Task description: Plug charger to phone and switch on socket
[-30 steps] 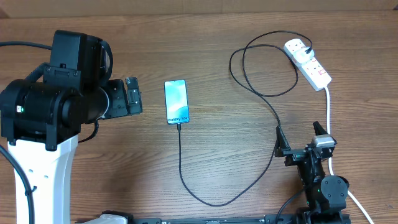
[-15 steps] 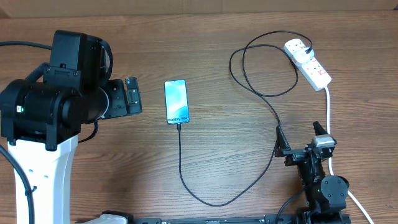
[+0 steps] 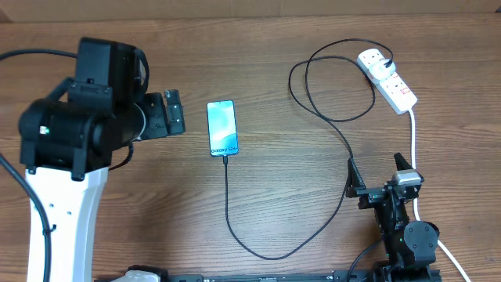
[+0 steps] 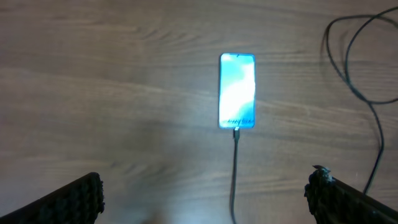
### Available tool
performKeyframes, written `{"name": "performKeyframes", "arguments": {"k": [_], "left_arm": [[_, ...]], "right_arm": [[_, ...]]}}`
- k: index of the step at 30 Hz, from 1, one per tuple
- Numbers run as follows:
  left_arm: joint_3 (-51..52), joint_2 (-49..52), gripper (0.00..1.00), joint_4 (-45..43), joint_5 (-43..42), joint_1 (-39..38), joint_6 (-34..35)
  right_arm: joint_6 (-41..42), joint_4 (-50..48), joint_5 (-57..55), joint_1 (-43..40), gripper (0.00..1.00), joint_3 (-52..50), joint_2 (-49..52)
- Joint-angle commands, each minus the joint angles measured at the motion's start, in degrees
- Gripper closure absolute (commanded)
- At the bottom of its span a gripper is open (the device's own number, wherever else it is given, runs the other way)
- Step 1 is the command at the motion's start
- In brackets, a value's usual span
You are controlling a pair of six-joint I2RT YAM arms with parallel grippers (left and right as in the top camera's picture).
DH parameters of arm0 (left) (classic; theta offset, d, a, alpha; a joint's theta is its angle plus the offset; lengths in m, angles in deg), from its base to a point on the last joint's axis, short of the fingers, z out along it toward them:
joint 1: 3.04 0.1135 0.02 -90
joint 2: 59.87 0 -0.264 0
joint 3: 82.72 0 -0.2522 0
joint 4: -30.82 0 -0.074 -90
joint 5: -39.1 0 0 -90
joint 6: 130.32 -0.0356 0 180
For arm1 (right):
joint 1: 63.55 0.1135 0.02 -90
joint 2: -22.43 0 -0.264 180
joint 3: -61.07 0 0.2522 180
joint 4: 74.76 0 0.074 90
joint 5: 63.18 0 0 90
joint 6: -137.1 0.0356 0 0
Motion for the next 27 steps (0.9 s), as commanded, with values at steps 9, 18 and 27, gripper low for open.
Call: {"name": "performKeyframes", "arguments": {"k": [9,18,27], "left_arm": [[24.5,-16.3,0.01,-16.4,-12.8,5.1,-11.8],[39.1,-29.0,0.00,-28.9,-13.2,5.7,-16.6],[51.3,-40.0,0.00,-37.9,-15.4,8.0,-17.4]], "right_arm": [[-0.1,-0.3,-0.5,0.3,0.00,-0.6,-0.6],[-0.1,-0.3,-0.5,0.3,0.00,-0.6,-0.6],[-0.1,-0.3,-0.5,0.3,0.00,-0.6,-0.6]]}}
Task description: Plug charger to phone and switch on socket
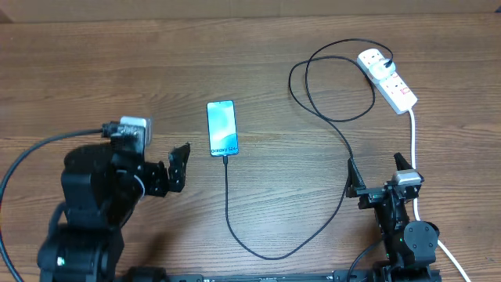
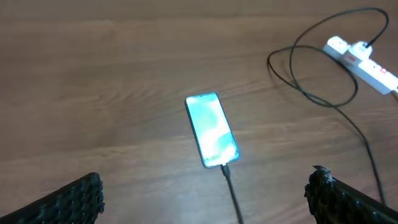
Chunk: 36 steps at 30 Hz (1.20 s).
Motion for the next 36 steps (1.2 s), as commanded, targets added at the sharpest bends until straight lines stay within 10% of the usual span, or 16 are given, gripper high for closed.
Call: {"name": "performKeyframes", "arguments": {"k": [1,36], "left_arm": [[4.6,-4.2,0.00,-2.0,-2.8,1.8,-1.4],[40.4,-39.4,0.00,-32.9,-8.3,2.8,-0.8]], "right_arm": [[-0.1,-0.3,-0.6,0.3,0.00,-0.6,-0.6],[-0.1,-0.3,-0.6,0.3,0.00,-0.6,-0.6]]}}
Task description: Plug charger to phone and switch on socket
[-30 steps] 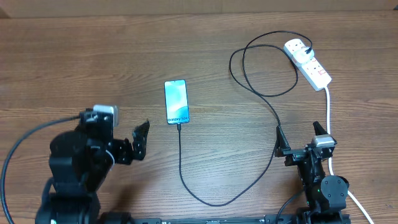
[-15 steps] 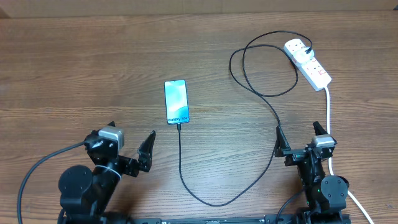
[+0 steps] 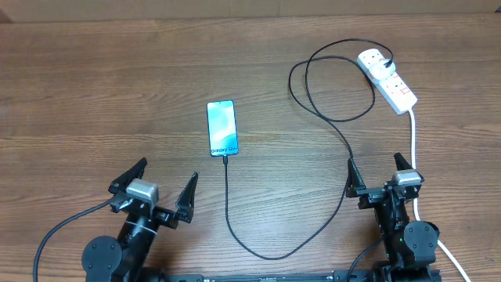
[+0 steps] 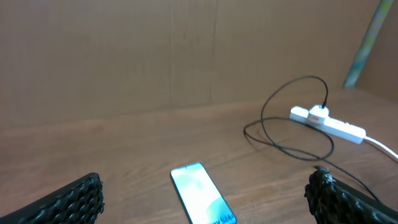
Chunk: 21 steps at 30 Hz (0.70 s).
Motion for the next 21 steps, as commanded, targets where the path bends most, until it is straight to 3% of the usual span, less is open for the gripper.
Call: {"name": "performKeyframes", "arguments": {"k": [1,21], "left_arm": [[3.9,-2.1,0.00,-3.2,-0.6,0.7,0.1],[16.4,-5.4,0.00,-21.8,0.1,0.7,3.6]], "right_arm": [[-0.1,-0.3,-0.5,0.3,0.00,-0.6,-0.6],[-0.1,-0.3,-0.5,0.3,0.00,-0.6,-0.6]]}}
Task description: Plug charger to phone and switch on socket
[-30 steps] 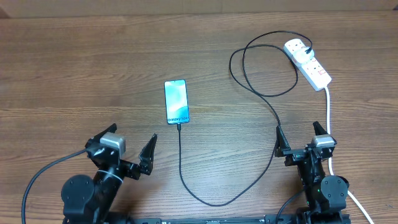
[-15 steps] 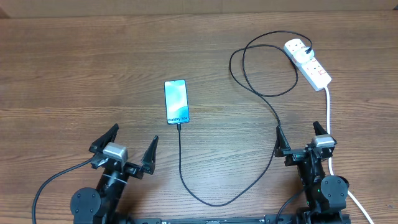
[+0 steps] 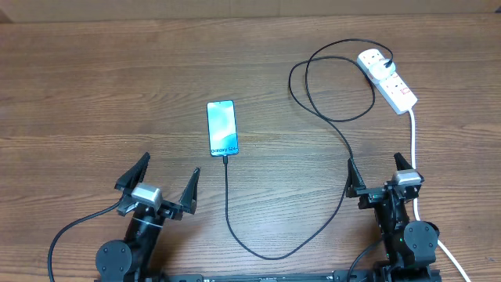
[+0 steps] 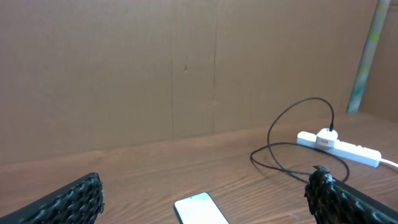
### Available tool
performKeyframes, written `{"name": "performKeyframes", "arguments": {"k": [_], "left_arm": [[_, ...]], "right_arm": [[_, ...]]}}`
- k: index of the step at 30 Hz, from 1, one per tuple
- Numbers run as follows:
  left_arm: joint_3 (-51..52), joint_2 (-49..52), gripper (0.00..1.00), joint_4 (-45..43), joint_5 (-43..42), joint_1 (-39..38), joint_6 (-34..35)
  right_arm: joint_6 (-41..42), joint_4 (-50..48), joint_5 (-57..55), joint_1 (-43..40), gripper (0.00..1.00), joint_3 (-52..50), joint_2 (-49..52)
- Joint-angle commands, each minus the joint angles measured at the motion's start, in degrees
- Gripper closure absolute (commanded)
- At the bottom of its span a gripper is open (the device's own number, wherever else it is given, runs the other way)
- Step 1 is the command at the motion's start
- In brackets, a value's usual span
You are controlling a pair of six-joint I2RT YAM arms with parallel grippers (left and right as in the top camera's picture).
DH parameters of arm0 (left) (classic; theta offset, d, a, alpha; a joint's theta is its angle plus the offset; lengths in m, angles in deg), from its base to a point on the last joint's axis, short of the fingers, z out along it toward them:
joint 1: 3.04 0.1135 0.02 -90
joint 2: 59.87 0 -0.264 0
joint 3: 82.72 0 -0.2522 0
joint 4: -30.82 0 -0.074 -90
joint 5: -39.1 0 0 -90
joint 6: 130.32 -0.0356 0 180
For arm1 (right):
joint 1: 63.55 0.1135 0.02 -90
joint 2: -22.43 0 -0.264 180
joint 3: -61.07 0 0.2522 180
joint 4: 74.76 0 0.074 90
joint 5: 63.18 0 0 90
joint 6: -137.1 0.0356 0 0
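A phone (image 3: 221,128) with a lit blue screen lies flat mid-table; its top end shows in the left wrist view as the phone (image 4: 200,208). A black cable (image 3: 228,196) is plugged into its near end and loops right and up to the white socket strip (image 3: 388,78), seen also as the socket strip (image 4: 339,145). My left gripper (image 3: 156,182) rests open at the near left edge, empty, well short of the phone. My right gripper (image 3: 383,177) sits open and empty at the near right, beside the strip's white lead.
The strip's white lead (image 3: 412,149) runs down the right side past my right arm. A brown cardboard wall (image 4: 186,68) stands behind the table. The cable makes a wide loop (image 3: 333,78) left of the strip.
My left arm has settled a little at the near edge and its camera tilted up, so the phone sits lower in the wrist view. Phone, cable, strip and right arm have not moved.
My left gripper was first raised, open, left of the plugged-in phone. It then stood lower and nearer the front edge. After that it was down at the near left edge, where it stays. The right arm kept still throughout.
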Motion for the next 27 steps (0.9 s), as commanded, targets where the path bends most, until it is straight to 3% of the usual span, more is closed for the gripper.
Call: {"name": "performKeyframes", "arguments": {"k": [1,16,27], "left_arm": [[2.2,-0.9,0.00,-1.9,0.1,0.7,2.5],[5.5,-0.9,0.00,-7.0,7.6,0.6,6.7],[5.5,-0.9,0.00,-0.3,14.1,0.6,6.7]], "right_arm": [[-0.1,-0.3,-0.6,0.3,0.00,-0.6,-0.6],[-0.1,-0.3,-0.6,0.3,0.00,-0.6,-0.6],[-0.1,-0.3,-0.6,0.3,0.00,-0.6,-0.6]]}}
